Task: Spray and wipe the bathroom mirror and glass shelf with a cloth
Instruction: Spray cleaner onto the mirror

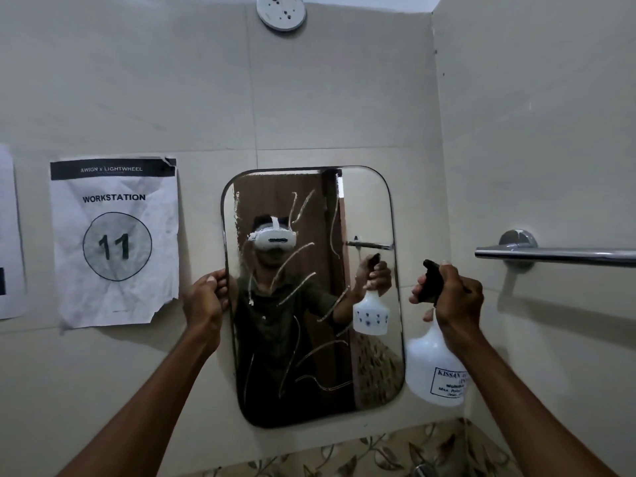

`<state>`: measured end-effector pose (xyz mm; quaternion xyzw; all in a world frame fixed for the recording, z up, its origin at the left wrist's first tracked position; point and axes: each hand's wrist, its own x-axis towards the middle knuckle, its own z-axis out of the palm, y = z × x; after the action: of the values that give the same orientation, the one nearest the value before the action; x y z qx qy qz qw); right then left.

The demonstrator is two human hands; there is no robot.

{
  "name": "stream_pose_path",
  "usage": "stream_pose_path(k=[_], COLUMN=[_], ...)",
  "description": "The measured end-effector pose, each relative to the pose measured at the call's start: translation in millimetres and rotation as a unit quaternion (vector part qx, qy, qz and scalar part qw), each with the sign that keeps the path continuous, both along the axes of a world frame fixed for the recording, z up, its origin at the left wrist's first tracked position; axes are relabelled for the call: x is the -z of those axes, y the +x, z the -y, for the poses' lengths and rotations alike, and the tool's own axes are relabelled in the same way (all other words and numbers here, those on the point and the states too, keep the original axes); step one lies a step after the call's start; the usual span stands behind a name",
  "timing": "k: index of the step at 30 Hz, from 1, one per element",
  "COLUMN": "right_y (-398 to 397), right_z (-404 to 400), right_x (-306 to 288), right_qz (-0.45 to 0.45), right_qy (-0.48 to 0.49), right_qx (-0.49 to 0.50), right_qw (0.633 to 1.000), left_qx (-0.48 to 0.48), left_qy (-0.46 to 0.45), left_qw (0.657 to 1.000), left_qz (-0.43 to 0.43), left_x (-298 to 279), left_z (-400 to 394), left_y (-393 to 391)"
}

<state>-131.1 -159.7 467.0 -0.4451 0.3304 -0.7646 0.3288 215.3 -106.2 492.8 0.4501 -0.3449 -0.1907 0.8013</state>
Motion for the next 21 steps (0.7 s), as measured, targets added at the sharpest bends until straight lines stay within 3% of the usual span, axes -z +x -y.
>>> stream_pose_path(k=[8,14,21], right_y=[41.5,73.4,82.4], right_z=[-30.3,-48.2,-58.1], right_x=[39.2,59.9,78.4], right_qz=[-0.122,-0.129,-0.181], right_qy=[-0.024,-0.015,-0.006], right_qx=[-0.099,-0.193,-0.204], right_qw=[0.987,0.973,0.962], left_qx=[-0.025,-0.034,-0.049], left_qy=[0.027,0.058,0.063], left_qw=[0.999,0.998,0.997], left_qz=[0.002,-0.008,0.007], left_x=[31.0,57.5,76.7], left_z=[0.6,-2.3,-9.3], left_y=[4.0,3.6,-1.6])
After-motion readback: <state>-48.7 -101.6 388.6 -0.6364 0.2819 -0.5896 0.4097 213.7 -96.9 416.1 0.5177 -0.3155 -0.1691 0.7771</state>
